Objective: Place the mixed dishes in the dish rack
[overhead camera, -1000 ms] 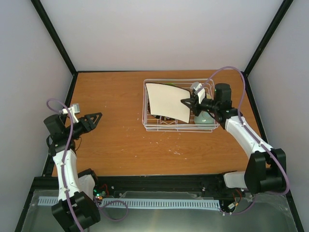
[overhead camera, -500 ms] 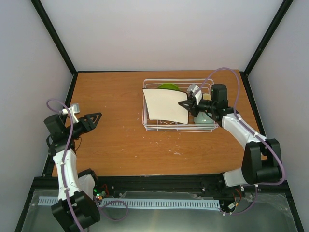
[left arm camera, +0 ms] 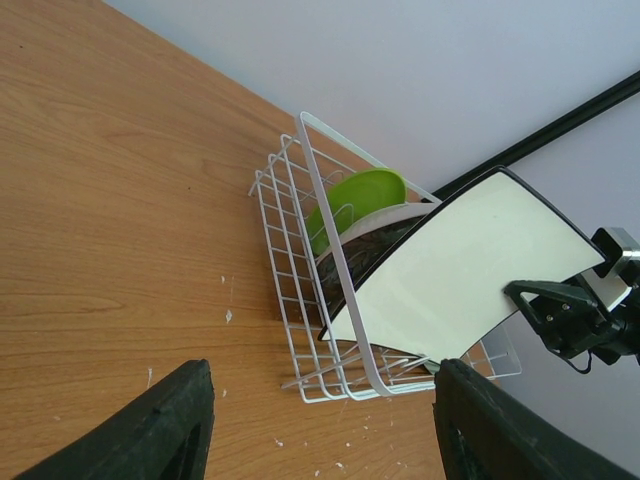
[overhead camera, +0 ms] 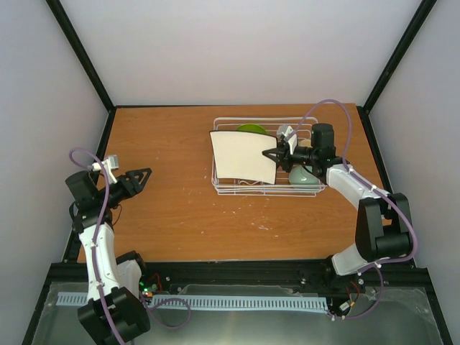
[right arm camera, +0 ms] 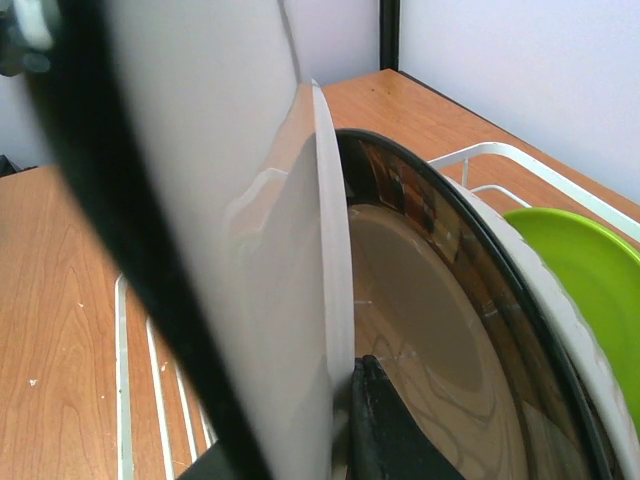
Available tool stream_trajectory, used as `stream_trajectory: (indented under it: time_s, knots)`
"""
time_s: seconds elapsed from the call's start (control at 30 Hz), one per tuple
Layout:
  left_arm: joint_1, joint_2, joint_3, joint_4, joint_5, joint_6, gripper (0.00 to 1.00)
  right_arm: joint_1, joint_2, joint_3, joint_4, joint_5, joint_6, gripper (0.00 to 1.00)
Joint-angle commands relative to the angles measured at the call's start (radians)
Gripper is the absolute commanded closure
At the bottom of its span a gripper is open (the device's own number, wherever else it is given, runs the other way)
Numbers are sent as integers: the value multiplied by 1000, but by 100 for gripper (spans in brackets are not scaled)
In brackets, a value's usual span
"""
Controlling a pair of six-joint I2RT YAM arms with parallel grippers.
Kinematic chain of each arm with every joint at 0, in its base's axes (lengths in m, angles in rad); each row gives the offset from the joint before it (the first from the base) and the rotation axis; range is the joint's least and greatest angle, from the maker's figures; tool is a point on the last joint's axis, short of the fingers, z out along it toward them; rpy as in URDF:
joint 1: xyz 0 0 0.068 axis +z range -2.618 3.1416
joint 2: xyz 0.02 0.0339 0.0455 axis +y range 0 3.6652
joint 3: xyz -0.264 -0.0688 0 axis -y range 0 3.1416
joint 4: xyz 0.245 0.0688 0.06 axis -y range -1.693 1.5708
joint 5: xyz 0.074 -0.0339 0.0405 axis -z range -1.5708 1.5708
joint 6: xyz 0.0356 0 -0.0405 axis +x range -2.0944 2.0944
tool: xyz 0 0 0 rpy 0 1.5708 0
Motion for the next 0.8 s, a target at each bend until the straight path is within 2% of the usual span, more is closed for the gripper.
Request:
stream_trajectory:
  time_s: [0.0,0.17,0.3,0.4,0.57,0.7,0.77]
  knots:
    - [-2,-10,36,-1,-8,18,39,-4,27,24,-37,37,-26,94]
    - [-2,-10,29,16,-1,1,39,-4,4,15,-73,101,-38,92]
    - [-1,-5,47,-2,-4,19,39,-5,-24,13,-123,158,-50,84]
    - [-2,5,61,-12,-5,29,39,-6,-49,-6,-126,183,-45,83]
    - [-2,4,74,-24,-8,35,40,-7,-86,-27,-108,194,-32,85]
    - [-2,-12,67,-35,-15,34,40,-7,-112,-26,-94,158,-27,93]
    - [-2,-24,61,-36,-17,30,40,-7,-123,-21,-98,149,-29,94]
